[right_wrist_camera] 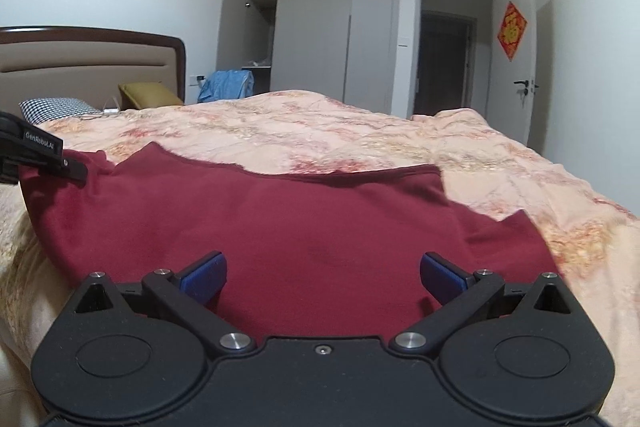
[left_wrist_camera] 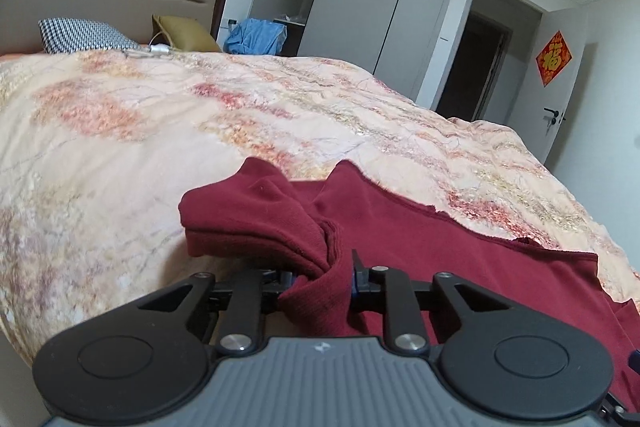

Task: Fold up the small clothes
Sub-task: 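Lift the held end with the left tool, fold it over, release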

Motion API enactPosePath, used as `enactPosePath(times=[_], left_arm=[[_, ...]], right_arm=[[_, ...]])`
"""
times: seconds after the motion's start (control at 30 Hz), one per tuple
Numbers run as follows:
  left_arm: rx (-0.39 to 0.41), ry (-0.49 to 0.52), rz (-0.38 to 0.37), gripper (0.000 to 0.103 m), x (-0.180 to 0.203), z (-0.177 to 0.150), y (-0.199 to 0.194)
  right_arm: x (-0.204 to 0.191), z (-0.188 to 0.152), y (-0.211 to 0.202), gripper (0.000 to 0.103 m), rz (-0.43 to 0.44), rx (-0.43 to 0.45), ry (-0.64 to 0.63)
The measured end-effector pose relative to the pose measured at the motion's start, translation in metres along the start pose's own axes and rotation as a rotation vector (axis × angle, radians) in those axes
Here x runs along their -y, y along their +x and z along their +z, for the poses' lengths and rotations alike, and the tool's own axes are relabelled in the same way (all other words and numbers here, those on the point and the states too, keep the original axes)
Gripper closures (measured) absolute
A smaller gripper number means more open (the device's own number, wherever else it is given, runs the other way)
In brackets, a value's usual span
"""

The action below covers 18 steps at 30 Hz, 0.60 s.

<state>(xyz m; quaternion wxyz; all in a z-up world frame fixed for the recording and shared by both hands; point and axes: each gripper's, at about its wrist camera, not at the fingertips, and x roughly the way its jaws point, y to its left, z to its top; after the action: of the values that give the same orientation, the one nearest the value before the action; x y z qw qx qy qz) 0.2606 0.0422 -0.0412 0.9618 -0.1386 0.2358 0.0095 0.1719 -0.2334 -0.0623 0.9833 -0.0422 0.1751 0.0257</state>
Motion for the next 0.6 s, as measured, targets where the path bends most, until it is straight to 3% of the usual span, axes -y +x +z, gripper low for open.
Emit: enactPosePath(times=[0.13, 0.23, 0.43, 0.6], left_arm=[[0.034, 0.064, -0.021, 0.084, 0.03, 0.015, -0.003], [0.077, 0.145, -0.083, 0.085, 0.067, 0.025, -0.01], [0.103, 0.299, -0.306, 0.085, 0.159, 0.021, -0.025], [0.015, 0.419, -0.516, 0.085, 0.226, -0.019, -0.032]], right_arm=[[0.015, 0.002, -0.011, 0.0, -0.03, 0.029, -0.01], [0.031, 0.001, -0.021, 0.0, -0.078, 0.043, -0.014], [0.071, -0.013, -0.047, 0.0, -0.218, 0.02, -0.008], [0.1, -0.038, -0.061, 0.001, -0.326, -0.059, 0.012]])
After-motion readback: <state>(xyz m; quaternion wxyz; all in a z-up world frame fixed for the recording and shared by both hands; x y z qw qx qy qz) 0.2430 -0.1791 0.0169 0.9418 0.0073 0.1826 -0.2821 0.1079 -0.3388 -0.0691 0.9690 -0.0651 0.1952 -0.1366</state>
